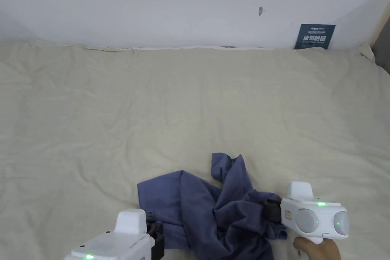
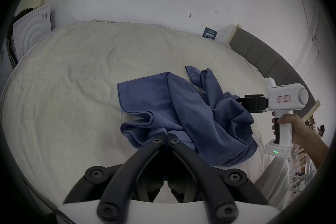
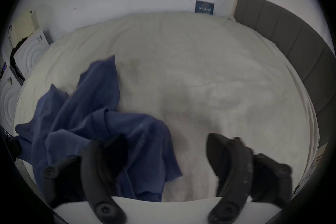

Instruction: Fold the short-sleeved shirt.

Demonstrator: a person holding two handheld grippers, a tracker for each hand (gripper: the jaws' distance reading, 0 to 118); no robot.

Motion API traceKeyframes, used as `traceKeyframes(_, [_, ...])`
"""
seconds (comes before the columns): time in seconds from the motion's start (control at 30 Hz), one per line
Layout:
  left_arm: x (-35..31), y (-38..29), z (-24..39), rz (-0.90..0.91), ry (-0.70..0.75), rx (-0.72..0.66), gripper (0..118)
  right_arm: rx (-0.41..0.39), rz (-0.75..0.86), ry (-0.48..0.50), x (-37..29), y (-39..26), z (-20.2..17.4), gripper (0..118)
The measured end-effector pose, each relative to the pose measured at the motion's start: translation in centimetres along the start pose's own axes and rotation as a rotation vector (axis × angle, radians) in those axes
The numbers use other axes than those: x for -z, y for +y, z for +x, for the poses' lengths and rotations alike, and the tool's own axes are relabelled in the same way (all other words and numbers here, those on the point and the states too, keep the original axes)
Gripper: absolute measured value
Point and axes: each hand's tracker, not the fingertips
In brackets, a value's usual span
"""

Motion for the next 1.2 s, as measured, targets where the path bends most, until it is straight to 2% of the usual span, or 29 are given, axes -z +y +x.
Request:
traceKeyframes(0.03, [0.0,-0.1,-0.1,-0.003,-0.001,0.000,2,-0.012,-0.017,0.023,0.3,-0.2,-0.1,49])
traceKeyframes(0.07, [0.0,-0.2,-0.2,-0.005,-0.006,-0.003,2,-0.011,-0.026,0.067,0.4,-0.5,-0.2,37])
traceKeyframes(0.13, [-0.1,-0.4,-0.3,-0.007,-0.011,-0.009,2,0.006,0.013,0.050,-0.4,-0.9,-0.2,2])
traceKeyframes(0.2, [-0.4,-0.4,-0.4,-0.005,-0.020,-0.023,2,-0.020,0.039,0.058,-1.5,-0.8,-0.2,1])
traceKeyframes(0.27, [-0.8,0.1,-0.6,0.006,-0.042,-0.068,2,-0.005,0.096,0.063,-4.0,-0.6,-0.3,1])
traceKeyframes(0.37, [-1.6,1.6,-1.2,0.054,-0.054,-0.127,2,-0.019,0.215,0.070,-8.2,1.1,0.8,1])
traceKeyframes(0.5, [-3.7,5.7,-2.0,0.155,-0.053,-0.138,2,-0.046,0.392,0.051,-14.3,4.3,2.2,1])
traceKeyframes(0.6, [-5.9,10.5,-3.0,0.254,0.004,-0.088,2,-0.104,0.505,-0.004,-18.7,7.5,3.3,1])
traceKeyframes(0.77, [-10.2,20.3,-5.0,0.407,0.103,-0.058,2,-0.130,0.653,-0.049,-25.1,13.8,4.6,1])
traceKeyframes(0.93, [-14.8,29.1,-5.0,0.518,0.232,0.029,2,-0.135,0.769,-0.085,-28.9,19.8,5.6,1])
traceKeyframes(1.1, [-17.5,37.4,-5.6,0.619,0.324,0.019,2,-0.144,0.831,-0.106,-31.8,25.7,5.7,2])
traceKeyframes(1.2, [-18.1,41.9,-6.7,0.676,0.390,-0.004,2,-0.120,0.860,-0.096,-32.2,29.0,5.9,2])
